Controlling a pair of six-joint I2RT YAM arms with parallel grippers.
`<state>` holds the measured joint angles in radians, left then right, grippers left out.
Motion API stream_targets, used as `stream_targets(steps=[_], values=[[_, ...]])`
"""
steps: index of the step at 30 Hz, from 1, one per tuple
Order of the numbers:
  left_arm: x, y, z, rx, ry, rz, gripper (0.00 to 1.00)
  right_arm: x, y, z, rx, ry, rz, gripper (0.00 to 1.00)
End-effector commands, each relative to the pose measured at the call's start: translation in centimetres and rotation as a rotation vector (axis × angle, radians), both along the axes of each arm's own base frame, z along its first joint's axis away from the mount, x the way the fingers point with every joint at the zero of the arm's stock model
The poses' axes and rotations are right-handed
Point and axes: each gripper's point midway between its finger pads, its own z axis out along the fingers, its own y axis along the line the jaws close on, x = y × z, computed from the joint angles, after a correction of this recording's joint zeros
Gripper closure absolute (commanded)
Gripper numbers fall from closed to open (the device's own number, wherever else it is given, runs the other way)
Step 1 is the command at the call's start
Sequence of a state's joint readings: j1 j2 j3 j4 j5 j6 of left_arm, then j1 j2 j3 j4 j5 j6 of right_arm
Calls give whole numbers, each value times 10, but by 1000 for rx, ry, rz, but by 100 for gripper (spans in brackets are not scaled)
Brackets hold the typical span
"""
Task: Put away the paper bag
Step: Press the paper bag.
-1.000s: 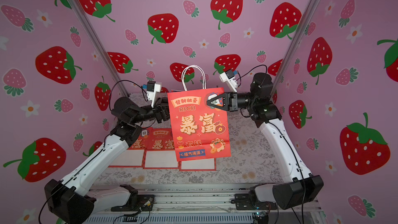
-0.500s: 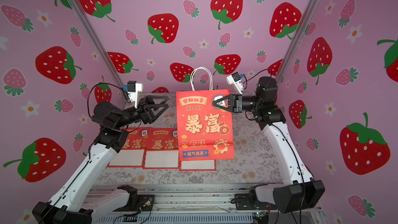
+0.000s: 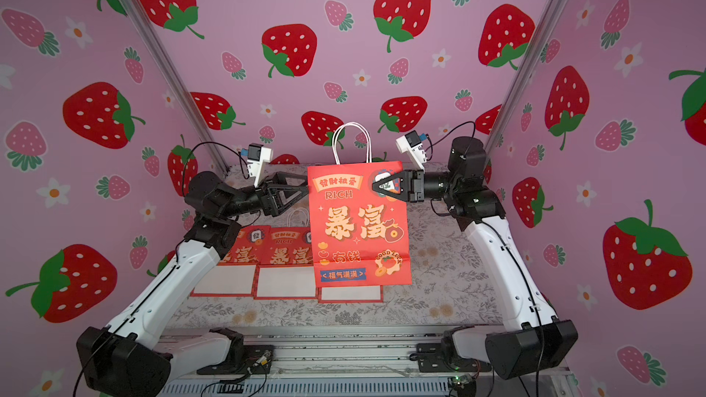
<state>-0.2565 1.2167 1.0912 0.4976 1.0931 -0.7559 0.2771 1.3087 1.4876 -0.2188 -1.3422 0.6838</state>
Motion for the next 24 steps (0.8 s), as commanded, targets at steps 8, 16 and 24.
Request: stream_targets(steps=[8, 16, 24], values=[[-23, -15, 27, -21, -98, -105, 19, -26, 17, 23, 37, -94, 77, 100], [-40, -20, 36, -28, -138, -149, 39, -16, 18, 20, 24, -78, 41, 100], [-45, -25, 38, -24, -157, -159, 67, -12, 19, 21, 5, -82, 18, 100]])
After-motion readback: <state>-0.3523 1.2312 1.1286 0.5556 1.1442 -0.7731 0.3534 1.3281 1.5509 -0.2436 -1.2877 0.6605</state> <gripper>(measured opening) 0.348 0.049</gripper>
